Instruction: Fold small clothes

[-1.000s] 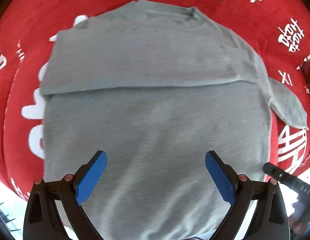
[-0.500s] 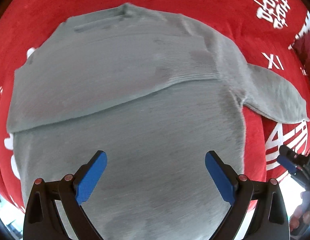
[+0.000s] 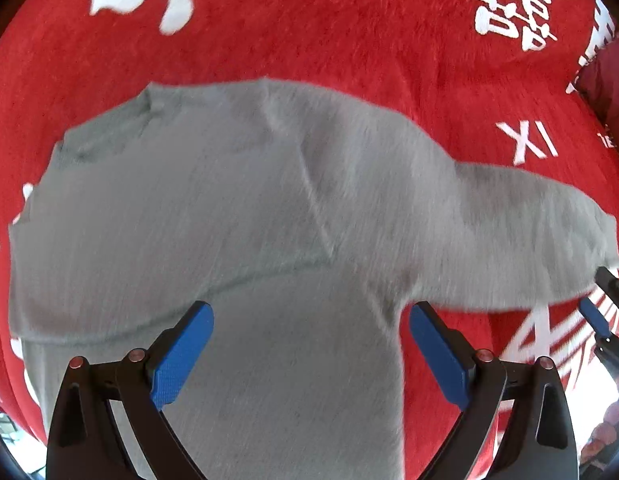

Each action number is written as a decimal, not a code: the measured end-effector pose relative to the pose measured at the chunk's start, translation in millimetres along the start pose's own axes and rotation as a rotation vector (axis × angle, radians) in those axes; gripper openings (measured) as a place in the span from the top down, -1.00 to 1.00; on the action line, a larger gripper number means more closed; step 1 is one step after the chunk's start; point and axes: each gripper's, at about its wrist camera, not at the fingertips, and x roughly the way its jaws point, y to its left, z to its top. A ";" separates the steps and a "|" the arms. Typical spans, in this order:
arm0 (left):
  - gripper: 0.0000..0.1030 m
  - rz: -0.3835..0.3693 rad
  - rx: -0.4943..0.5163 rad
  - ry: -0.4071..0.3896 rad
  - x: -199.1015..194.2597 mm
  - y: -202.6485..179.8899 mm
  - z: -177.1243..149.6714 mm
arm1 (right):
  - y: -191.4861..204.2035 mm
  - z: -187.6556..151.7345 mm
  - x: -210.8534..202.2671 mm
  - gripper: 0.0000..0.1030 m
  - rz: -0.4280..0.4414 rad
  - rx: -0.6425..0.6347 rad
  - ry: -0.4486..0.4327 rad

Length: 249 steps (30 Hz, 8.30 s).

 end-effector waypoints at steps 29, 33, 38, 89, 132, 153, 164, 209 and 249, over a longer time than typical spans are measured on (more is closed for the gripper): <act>-0.95 0.033 0.035 -0.089 0.4 32.2 27.5 | 124.1 6.5 49.6 0.83 0.693 0.058 0.176; -0.95 0.045 -0.025 -0.130 -20.0 87.1 20.5 | 189.0 -25.4 67.9 0.83 0.676 -0.126 0.267; -0.95 0.120 -0.137 -0.164 -31.6 161.6 0.0 | 265.9 -88.4 106.3 0.82 0.615 -0.349 0.393; -0.95 0.069 -0.326 -0.145 -29.8 300.4 -53.0 | 167.8 -141.0 116.2 0.57 -0.074 -0.125 0.296; -0.95 0.100 -0.151 0.034 -46.4 245.6 -104.6 | 193.3 -226.1 67.7 -0.01 -0.190 -0.539 0.422; -0.95 -0.022 -0.036 0.148 -103.3 203.5 -153.7 | 205.4 -271.9 28.2 -0.43 -0.226 -0.660 0.496; -0.95 -0.069 0.108 0.124 -179.6 209.8 -158.2 | 248.2 -280.2 -24.6 -0.45 -0.250 -0.698 0.450; -0.95 -0.154 0.283 0.017 -239.6 213.7 -162.1 | 258.4 -319.9 -107.7 -0.45 -0.261 -0.575 0.273; -0.95 -0.055 -0.023 -0.020 -241.7 146.5 -241.2 | 162.4 -258.9 -149.9 -0.53 -0.051 -0.697 0.424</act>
